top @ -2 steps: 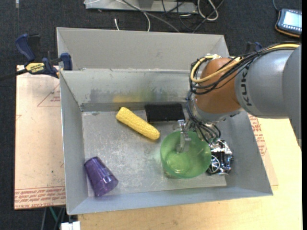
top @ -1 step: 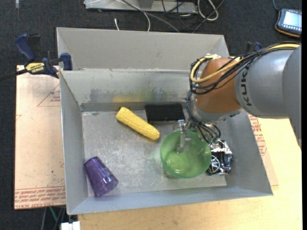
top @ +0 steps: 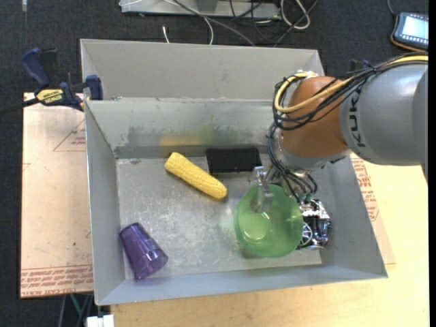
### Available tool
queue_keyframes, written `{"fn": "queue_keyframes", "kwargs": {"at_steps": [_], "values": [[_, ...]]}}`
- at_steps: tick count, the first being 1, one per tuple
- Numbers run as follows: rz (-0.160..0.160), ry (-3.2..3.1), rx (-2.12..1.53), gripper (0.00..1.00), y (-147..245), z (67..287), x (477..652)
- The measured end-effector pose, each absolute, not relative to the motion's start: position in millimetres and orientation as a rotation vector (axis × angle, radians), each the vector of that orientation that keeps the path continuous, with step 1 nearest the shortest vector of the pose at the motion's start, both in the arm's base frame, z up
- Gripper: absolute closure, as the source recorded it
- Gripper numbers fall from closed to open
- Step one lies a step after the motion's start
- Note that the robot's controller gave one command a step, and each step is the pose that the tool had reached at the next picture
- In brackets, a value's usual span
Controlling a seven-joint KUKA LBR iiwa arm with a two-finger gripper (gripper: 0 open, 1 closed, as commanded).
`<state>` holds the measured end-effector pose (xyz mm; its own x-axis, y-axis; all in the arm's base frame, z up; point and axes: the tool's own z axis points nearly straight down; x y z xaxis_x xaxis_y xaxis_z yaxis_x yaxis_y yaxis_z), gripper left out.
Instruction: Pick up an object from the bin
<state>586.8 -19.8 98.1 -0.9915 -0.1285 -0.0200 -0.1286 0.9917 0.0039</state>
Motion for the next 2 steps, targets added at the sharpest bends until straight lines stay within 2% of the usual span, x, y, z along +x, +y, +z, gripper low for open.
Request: {"fn": "queue_keyframes", "kwargs": {"at_steps": [1, 2], "values": [[0.009, 3.118, -0.187, 1.0, -18.9, 87.5, 587.8], [0.011, 3.118, -0.145, 1.0, -9.3, 93.1, 600.7]]}}
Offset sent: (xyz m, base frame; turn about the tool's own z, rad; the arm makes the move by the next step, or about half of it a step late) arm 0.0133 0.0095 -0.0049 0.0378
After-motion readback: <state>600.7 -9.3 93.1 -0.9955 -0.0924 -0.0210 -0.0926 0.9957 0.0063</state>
